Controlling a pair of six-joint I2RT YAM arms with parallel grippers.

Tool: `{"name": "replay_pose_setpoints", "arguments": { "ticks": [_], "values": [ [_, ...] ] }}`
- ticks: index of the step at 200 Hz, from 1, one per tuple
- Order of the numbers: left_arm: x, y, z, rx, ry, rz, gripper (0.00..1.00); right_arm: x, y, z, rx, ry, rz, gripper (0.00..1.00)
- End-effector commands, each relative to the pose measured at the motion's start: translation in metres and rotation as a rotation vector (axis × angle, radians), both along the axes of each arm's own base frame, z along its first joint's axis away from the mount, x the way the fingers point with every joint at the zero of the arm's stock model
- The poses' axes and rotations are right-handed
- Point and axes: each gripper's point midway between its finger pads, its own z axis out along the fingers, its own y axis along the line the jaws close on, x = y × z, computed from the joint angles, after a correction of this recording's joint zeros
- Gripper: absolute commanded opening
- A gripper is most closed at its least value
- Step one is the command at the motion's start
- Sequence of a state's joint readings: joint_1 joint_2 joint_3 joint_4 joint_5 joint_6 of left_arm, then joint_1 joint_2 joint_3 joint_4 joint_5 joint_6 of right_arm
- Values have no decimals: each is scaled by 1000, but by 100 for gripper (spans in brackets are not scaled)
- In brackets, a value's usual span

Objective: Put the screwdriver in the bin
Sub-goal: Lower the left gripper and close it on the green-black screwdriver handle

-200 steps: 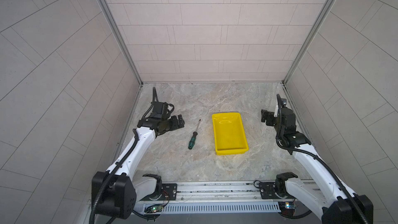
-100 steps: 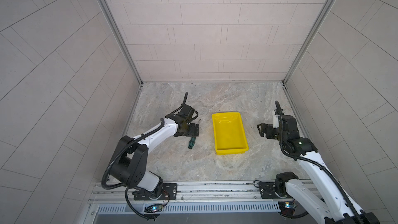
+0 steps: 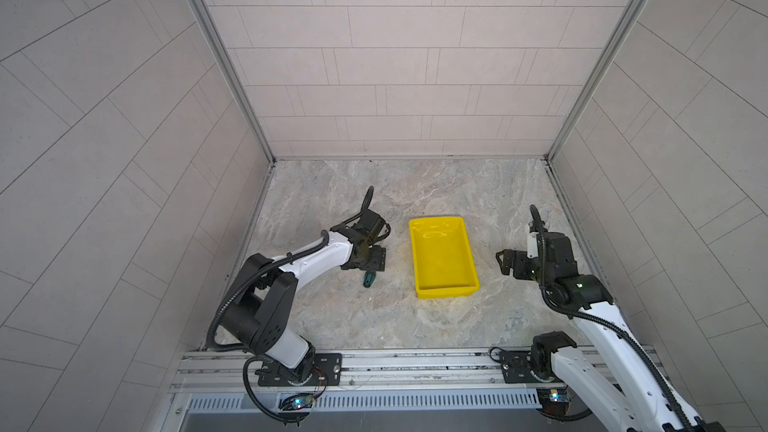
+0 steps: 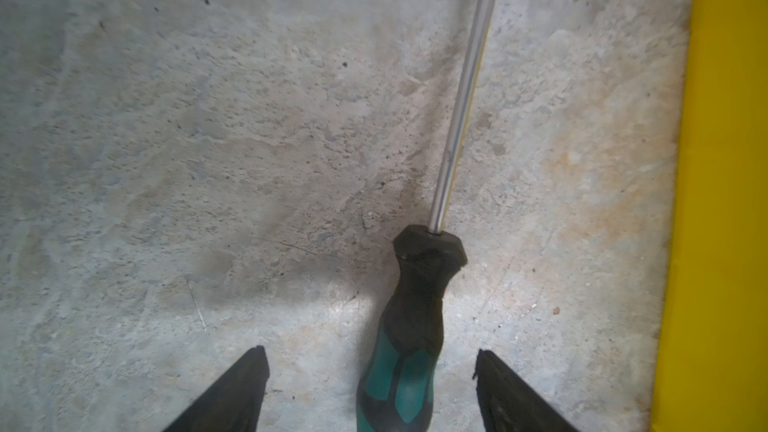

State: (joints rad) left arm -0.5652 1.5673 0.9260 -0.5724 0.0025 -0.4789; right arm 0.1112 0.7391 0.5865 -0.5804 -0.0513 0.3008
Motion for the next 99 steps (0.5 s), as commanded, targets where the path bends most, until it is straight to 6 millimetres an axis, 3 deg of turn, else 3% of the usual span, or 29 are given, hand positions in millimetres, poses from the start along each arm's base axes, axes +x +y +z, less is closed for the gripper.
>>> {"name": "replay_pose_setpoints", "arguments": {
  "ticks": [1, 99],
  "values": [
    [4, 2, -1, 48, -6, 12, 83, -1, -1, -1, 3, 4, -10, 99],
    [1, -3, -11, 51, 9, 24, 61, -3, 5, 9, 38, -34, 7, 100]
  ]
}}
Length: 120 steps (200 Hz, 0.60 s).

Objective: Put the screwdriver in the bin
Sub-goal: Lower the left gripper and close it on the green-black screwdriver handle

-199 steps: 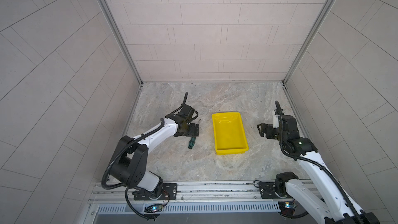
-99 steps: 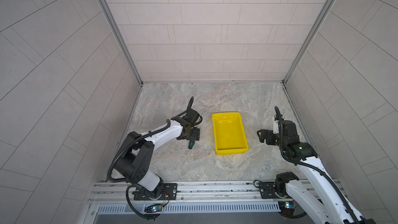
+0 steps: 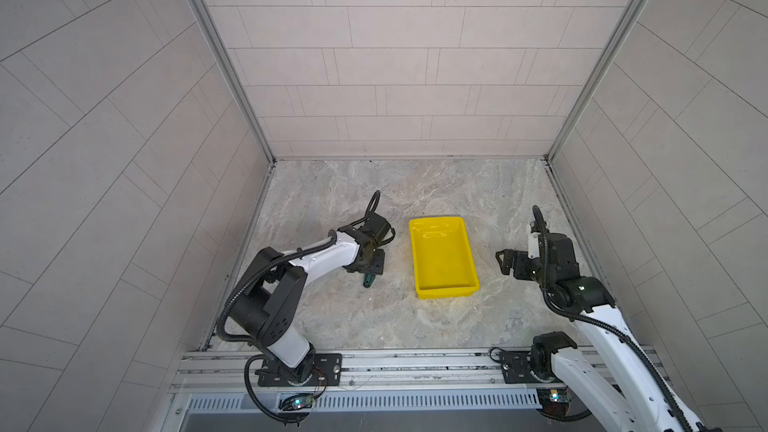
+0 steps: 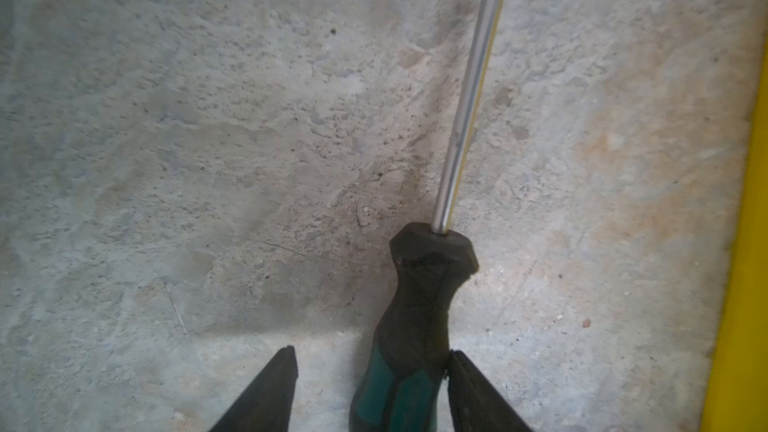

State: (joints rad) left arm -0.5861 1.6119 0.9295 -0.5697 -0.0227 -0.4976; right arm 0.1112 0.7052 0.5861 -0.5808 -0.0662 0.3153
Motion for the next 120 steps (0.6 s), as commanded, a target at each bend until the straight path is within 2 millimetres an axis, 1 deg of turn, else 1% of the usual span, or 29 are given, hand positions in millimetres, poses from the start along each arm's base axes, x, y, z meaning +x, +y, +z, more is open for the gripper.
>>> {"name": "replay_pose_setpoints", "arguments": {
  "ticks": [1, 34, 43, 56, 68, 105, 114, 120],
  "values": [
    [3, -1, 0, 16, -12, 21, 60, -2, 3, 1, 14, -3, 8, 100],
    [1, -7, -6, -1, -10, 18, 60, -2, 9, 1, 39, -3, 34, 100],
    [2, -9, -7, -8, -12, 23, 57, -1, 10, 1, 41, -3, 38, 100],
    [2, -11, -9, -10, -11, 28, 56, -1, 11, 0, 43, -1, 44, 100],
    [2, -13, -10, -15, -16, 33, 51, 0, 12, -1, 42, 5, 51, 100],
    [-2, -19, -16, -13, -22, 44, 50, 3, 16, -5, 52, 20, 73, 100],
    [-3, -20, -18, -10, -21, 43, 49, 3, 17, -6, 55, 23, 77, 100],
    [-3, -21, -19, -9, -21, 41, 47, 3, 17, -6, 56, 25, 77, 100]
  ]
}}
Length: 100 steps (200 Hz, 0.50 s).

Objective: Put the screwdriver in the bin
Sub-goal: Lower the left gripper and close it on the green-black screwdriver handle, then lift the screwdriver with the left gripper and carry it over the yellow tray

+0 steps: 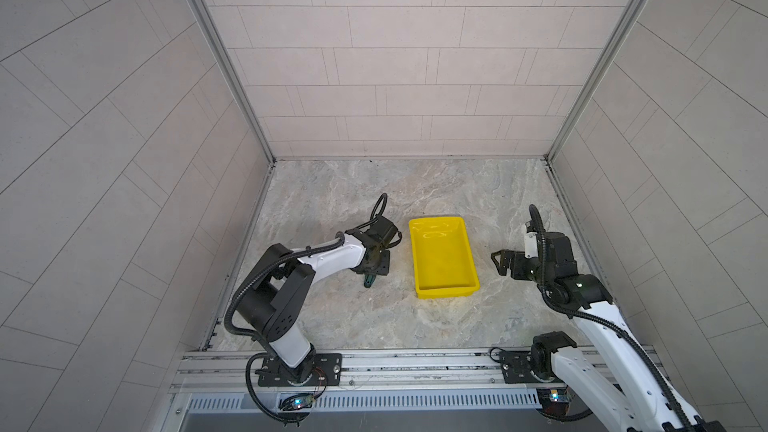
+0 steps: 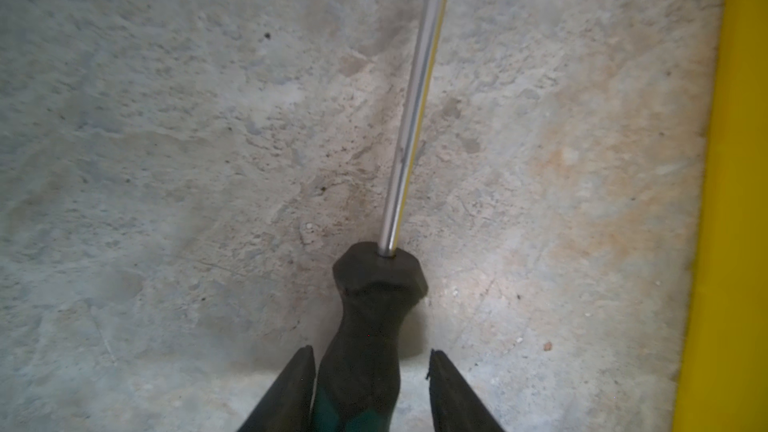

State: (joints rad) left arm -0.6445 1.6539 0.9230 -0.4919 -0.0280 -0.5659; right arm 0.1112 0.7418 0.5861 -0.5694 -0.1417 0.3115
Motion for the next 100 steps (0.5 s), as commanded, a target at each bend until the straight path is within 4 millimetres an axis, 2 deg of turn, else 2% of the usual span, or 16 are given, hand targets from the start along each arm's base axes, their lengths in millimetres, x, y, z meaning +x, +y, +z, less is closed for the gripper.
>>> {"name": "replay_pose_setpoints", "arguments": {
  "ticks": [1, 38, 47, 77, 100],
  "values": [
    [-4, 1, -9, 22, 4, 32, 47, 1, 3, 0, 8, -6, 21, 100],
    [-5, -2, -10, 30, 6, 13, 25, 0, 1, 2, 1, -14, 9, 100],
    [-4, -3, -9, 32, 5, 10, 22, -1, 0, 3, 3, -18, 3, 100],
    [2, -8, -1, 32, -1, -23, 0, -2, -4, 9, -4, -50, -23, 100],
    [9, -14, 13, 32, -15, -52, 0, -3, -7, 9, -12, -58, -38, 100]
  ]
}}
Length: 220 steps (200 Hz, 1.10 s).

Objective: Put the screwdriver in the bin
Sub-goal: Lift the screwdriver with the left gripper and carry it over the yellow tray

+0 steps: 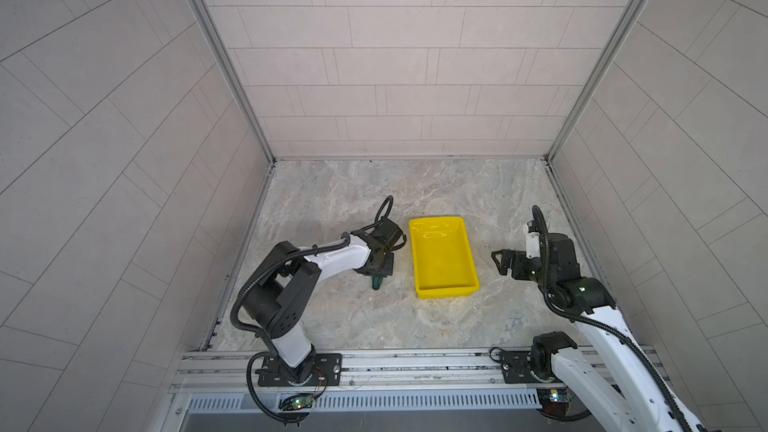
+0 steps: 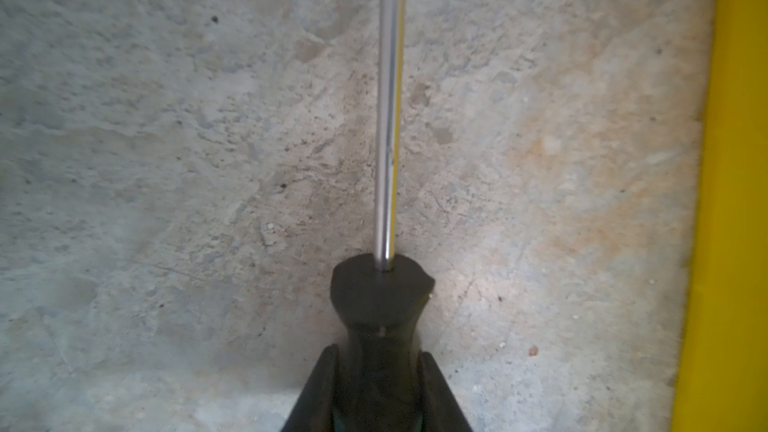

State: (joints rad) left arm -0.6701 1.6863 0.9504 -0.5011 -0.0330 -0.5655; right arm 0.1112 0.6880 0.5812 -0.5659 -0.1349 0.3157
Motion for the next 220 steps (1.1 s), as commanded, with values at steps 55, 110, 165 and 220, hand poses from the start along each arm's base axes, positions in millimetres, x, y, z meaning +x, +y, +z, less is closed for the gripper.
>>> {"name": "replay_pose_setpoints", "arguments": {
  "ticks": [55, 110, 165, 220],
  "values": [
    [21, -12, 60, 17, -72, -96, 0, -2, -9, 0, -25, -11, -44, 100],
    [28, -25, 110, -49, -150, -119, 0, -3, -13, -2, -39, -6, -65, 100],
    [24, -92, 135, -96, -216, -255, 0, -2, -13, 0, -42, -11, -57, 100],
    [-1, -149, 103, -135, -149, -346, 0, -1, -12, 5, -42, -37, -48, 100]
  ]
}}
